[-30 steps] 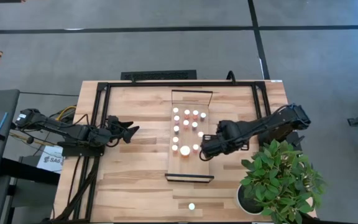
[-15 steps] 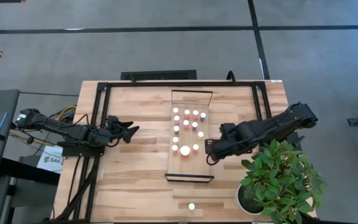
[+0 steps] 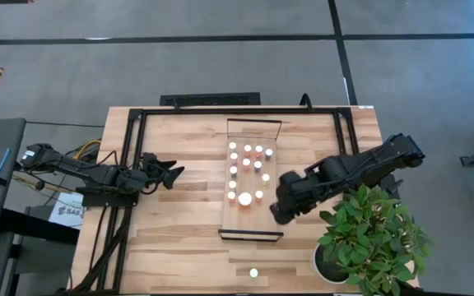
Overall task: Pick and place medicine bottles onto shelf by color
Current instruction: Put the yellow pill bottle on the shelf
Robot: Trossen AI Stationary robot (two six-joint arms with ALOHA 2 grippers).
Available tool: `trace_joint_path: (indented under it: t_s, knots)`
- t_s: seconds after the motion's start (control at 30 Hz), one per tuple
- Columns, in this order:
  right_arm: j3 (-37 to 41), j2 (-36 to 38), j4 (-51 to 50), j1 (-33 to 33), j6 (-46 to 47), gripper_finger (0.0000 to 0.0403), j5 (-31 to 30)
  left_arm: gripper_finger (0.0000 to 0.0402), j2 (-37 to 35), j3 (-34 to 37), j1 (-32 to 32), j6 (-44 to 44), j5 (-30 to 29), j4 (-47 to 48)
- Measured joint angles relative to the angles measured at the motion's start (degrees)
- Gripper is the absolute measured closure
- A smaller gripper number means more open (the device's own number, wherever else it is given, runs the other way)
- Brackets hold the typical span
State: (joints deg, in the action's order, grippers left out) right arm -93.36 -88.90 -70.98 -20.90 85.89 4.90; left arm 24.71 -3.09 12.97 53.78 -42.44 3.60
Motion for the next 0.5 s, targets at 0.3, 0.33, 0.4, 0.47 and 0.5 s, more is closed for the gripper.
trace_joint_path:
  t_s: [0.3,0.33,0.4,0.47,0.5]
  knots:
    - [0.1,-1.4,-0.3,-4.6,-21.1,0.0154,6.2,0.0099,0.0,0.0,0.0,0.0,0.0,0.1]
    - [0.0,-1.3,-0.7,-5.3,-22.9,0.0155,6.9,0.0099,0.0,0.0,0.0,0.0,0.0,0.1]
    - [0.0,-1.4,-1.2,-6.8,-25.2,0.0157,7.2,0.0099,0.0,0.0,0.0,0.0,0.0,0.0]
    - [0.0,-1.5,-0.6,-8.4,-27.6,0.0163,7.2,0.0099,0.0,0.0,0.0,0.0,0.0,0.0]
    - [0.0,-1.5,-0.1,-9.3,-29.1,0.0166,7.2,0.0099,0.0,0.0,0.0,0.0,0.0,0.0]
